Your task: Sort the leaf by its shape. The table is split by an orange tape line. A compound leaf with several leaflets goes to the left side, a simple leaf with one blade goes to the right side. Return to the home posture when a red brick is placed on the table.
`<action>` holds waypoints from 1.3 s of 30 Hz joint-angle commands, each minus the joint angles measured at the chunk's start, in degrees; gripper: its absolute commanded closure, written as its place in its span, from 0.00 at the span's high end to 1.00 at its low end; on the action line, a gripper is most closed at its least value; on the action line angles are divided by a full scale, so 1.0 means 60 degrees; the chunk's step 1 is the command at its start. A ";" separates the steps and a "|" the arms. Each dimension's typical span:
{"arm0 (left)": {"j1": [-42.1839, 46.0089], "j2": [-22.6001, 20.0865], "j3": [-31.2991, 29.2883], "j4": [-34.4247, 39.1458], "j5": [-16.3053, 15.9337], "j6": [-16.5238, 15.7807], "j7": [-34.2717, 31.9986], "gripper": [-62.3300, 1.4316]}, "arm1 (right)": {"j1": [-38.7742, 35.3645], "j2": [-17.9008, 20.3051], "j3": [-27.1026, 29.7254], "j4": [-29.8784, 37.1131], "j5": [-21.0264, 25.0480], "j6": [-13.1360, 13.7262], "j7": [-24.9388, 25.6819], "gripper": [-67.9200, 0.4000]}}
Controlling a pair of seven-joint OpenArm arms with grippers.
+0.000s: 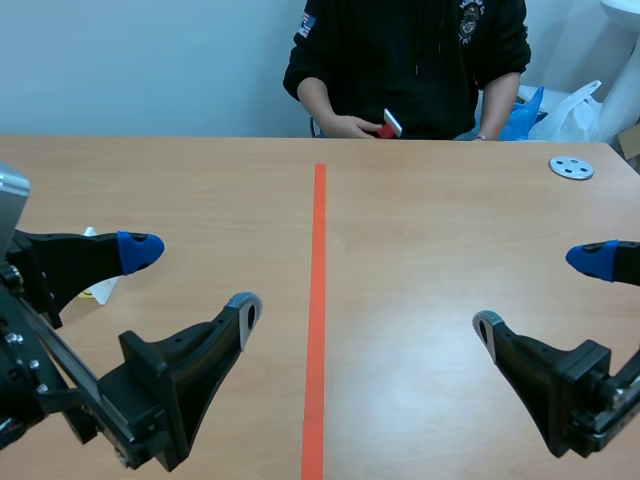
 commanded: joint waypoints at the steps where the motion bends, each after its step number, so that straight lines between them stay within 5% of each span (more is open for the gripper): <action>1: -0.0004 0.0004 -0.0015 0.0040 -0.0062 -0.0022 0.0025 1.00 | 0.0029 0.0015 0.0142 0.0182 0.0175 0.0015 0.0146 1.00; 35: -0.0007 -0.0004 -0.0015 0.0033 -0.0062 -0.0022 0.0463 1.00 | 0.0091 0.0015 0.0138 0.0178 0.0157 0.0051 0.0066 1.00; 39: -0.0007 -0.0004 -0.0015 0.0033 -0.0062 -0.0025 0.0437 1.00 | 0.0390 0.0015 0.0124 0.0160 0.0091 0.0379 -0.0160 1.00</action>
